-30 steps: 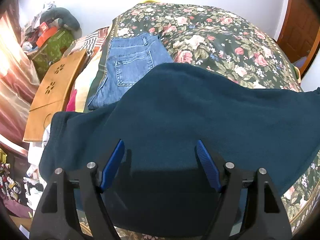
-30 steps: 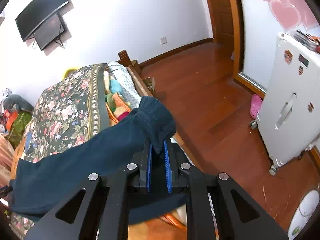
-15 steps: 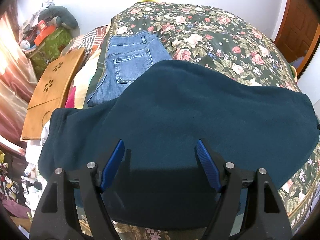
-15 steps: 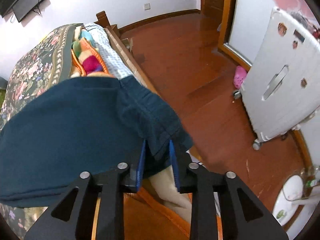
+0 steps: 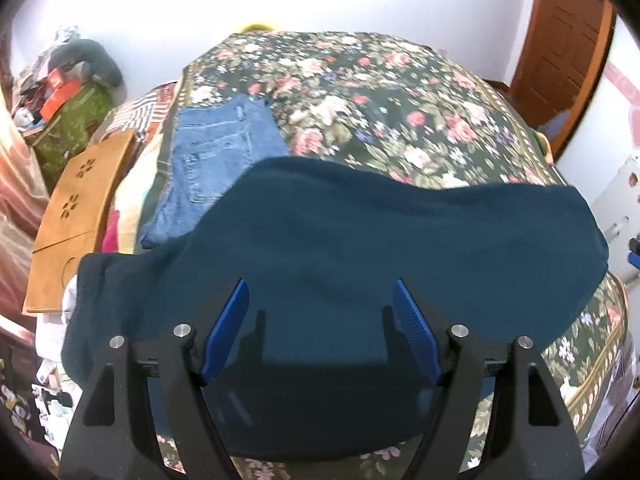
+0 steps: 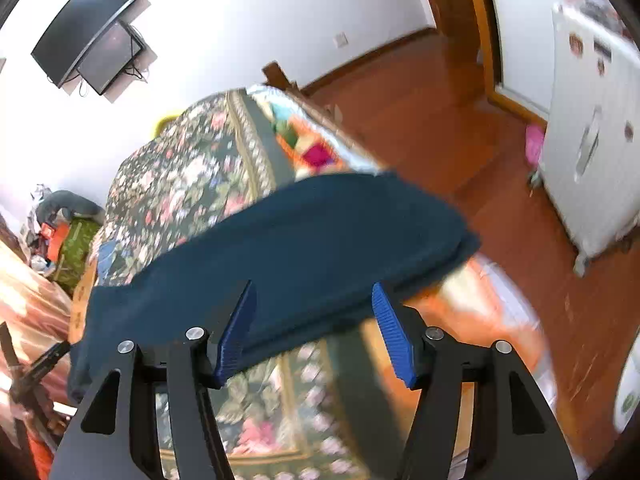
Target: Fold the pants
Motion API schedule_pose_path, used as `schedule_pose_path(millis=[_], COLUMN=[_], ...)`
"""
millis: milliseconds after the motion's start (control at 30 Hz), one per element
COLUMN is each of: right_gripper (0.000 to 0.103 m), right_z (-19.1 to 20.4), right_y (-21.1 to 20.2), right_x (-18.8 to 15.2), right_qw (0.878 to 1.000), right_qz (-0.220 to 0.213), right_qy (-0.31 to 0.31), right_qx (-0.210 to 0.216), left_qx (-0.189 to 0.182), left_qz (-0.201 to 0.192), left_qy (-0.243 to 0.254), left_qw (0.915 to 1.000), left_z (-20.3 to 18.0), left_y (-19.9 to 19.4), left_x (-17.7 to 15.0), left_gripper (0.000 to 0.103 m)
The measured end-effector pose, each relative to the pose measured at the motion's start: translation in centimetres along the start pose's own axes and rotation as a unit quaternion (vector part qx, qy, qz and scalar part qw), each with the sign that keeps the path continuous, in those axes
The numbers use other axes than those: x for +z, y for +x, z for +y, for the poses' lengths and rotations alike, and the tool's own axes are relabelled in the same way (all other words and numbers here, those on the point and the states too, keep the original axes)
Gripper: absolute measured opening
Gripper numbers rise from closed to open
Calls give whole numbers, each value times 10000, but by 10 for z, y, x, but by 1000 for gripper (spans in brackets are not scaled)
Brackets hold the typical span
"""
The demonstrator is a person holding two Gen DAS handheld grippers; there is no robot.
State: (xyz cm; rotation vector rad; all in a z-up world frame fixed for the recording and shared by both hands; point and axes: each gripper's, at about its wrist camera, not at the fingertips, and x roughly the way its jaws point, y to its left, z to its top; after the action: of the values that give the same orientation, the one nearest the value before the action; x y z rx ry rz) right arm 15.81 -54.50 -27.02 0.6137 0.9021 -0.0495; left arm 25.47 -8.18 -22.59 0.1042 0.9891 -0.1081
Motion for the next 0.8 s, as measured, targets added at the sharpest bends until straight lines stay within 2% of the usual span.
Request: schedule_pose_path(millis=[100, 167, 267, 467, 600, 667, 733, 800], right_gripper=[57, 57, 57, 57, 56, 41, 21, 17], right_z=[-14, -25, -44, -55, -64, -64, -59, -51], right_y=[22, 31, 40, 69, 75, 74, 69, 64], right_x=[-8, -7, 1, 16, 19, 24, 29, 35], right_qw=[9988, 9963, 9912, 9891, 9883, 9885, 9908, 9936], right_qz=[149, 180, 157, 357, 227, 139, 5, -109], right_qy=[461, 830, 1310, 1396, 1478, 1460, 1274, 990], right_qx=[-23, -126, 32, -292, -303, -365, -465, -526], left_qx=[-230, -258, -321, -429, -426, -394, -362, -337], left_qz=[195, 259, 296, 424, 441, 442, 443, 423], left_qy=[17, 52, 57, -148, -175, -136, -107, -91], left_qw=[9995, 9993, 9990, 9981, 9980, 9982, 9983, 9985], left_z=[-4, -7, -8, -2, -1, -3, -4, -4], left_y=[10, 15, 19, 30, 32, 32, 32, 31], left_x=[-7, -10, -12, -13, -13, -13, -13, -13], left_gripper=[74, 74, 74, 74, 74, 74, 74, 74])
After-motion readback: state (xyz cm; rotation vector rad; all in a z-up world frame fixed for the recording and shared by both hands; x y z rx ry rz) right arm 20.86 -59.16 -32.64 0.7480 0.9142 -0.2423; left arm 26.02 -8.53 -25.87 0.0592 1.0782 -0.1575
